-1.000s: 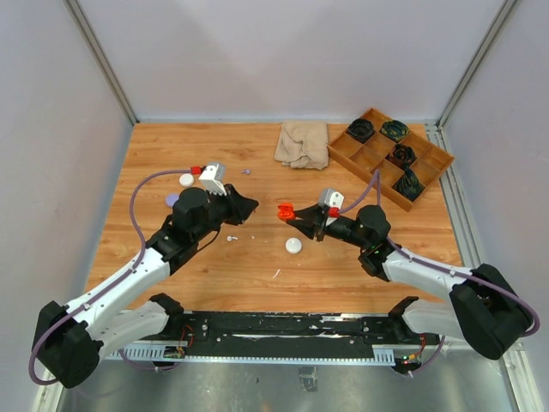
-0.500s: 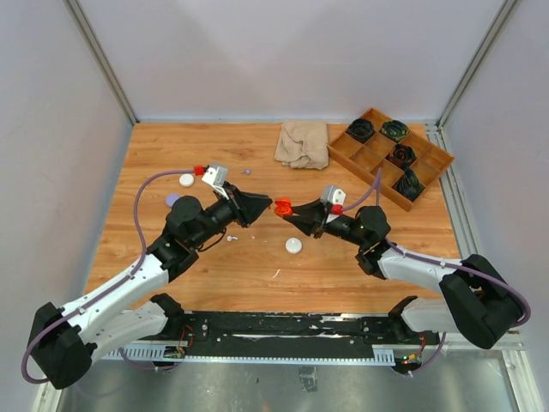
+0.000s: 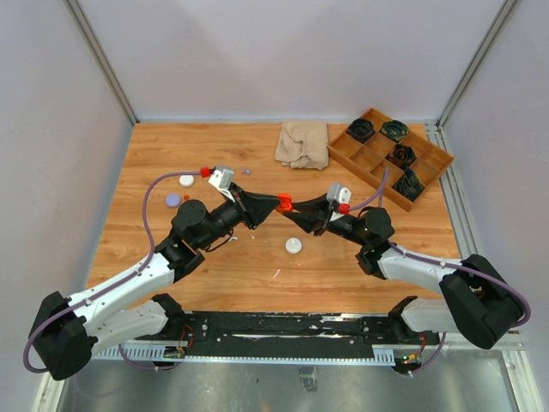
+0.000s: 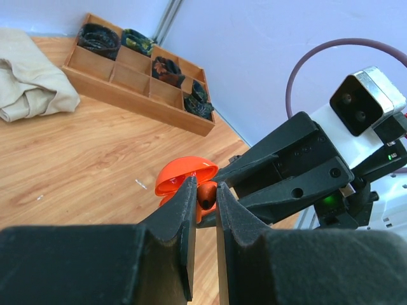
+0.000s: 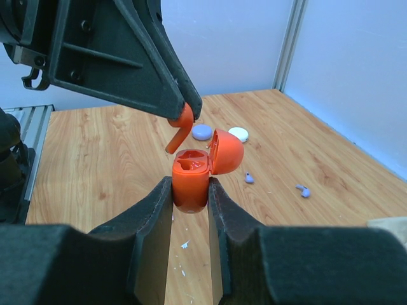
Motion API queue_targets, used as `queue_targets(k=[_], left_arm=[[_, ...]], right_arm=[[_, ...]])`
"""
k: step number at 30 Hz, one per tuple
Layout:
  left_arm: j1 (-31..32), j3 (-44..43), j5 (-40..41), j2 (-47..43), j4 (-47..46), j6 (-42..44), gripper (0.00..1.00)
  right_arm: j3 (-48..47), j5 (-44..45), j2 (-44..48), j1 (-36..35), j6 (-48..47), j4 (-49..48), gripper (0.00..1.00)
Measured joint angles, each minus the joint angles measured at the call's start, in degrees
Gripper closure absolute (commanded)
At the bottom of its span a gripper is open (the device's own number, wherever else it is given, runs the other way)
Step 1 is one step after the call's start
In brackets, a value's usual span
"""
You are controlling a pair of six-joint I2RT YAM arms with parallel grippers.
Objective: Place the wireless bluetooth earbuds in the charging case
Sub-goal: Place the earbud in the charging case.
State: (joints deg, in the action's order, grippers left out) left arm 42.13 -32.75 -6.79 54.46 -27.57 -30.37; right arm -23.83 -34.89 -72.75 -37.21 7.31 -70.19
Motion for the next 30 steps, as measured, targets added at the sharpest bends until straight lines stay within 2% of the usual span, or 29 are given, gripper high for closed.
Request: queue_targets(k=[30], left_arm=[[2.8, 0.6, 6.3, 1.4, -4.1, 1.3, 0.87]], right_arm=[[0.9, 0.9, -2.8, 0.0, 0.9, -5.5, 0.99]])
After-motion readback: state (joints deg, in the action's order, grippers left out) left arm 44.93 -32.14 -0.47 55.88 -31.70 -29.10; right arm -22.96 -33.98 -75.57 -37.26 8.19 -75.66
